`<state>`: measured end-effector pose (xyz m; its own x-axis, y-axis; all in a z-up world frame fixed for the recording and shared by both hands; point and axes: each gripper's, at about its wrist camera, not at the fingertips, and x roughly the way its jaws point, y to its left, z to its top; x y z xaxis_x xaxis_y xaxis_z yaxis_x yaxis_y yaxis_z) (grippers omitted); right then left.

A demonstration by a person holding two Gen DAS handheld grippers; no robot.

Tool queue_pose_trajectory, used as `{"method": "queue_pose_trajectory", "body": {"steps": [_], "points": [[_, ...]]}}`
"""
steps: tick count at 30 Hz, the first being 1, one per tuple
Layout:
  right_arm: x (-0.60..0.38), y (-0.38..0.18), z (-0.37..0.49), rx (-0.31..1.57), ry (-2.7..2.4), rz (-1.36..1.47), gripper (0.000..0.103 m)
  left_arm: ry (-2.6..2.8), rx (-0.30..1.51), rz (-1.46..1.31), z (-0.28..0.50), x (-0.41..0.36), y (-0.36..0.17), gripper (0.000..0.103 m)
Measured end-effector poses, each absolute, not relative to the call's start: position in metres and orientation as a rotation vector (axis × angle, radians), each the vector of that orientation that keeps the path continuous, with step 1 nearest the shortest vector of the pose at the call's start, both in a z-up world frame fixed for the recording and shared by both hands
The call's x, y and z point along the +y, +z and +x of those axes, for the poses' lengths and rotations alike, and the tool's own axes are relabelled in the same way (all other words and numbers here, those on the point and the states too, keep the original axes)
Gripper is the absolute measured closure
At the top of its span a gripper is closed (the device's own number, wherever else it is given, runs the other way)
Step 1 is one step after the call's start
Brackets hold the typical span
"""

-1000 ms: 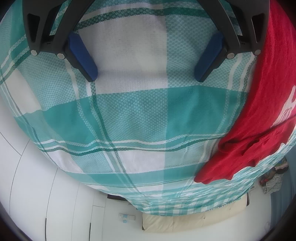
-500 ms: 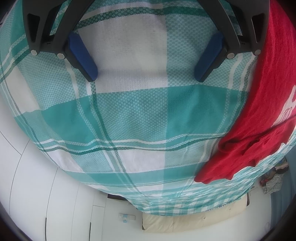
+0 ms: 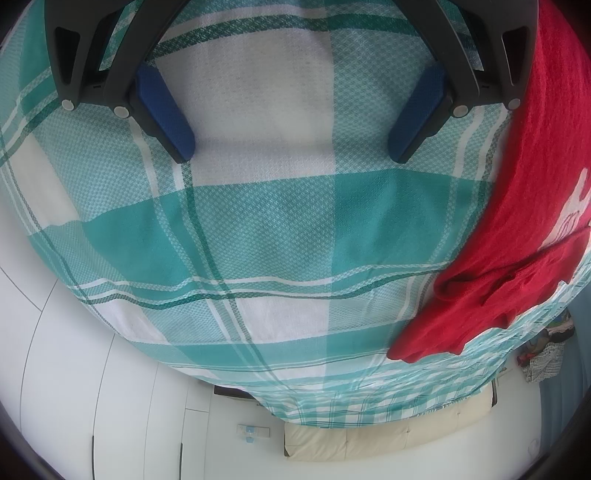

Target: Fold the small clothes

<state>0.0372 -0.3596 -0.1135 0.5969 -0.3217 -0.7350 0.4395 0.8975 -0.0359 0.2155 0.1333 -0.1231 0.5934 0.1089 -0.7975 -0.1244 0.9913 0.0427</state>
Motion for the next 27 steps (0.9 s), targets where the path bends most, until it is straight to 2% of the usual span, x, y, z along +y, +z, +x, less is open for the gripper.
{"method": "queue_pose_trajectory", "body": {"steps": [27], "points": [[-0.3584, -0.1128, 0.0337, 0.812, -0.445, 0.158, 0.000, 0.130, 0.922, -0.027, 0.2139, 0.1340, -0.1223, 0.000]]}}
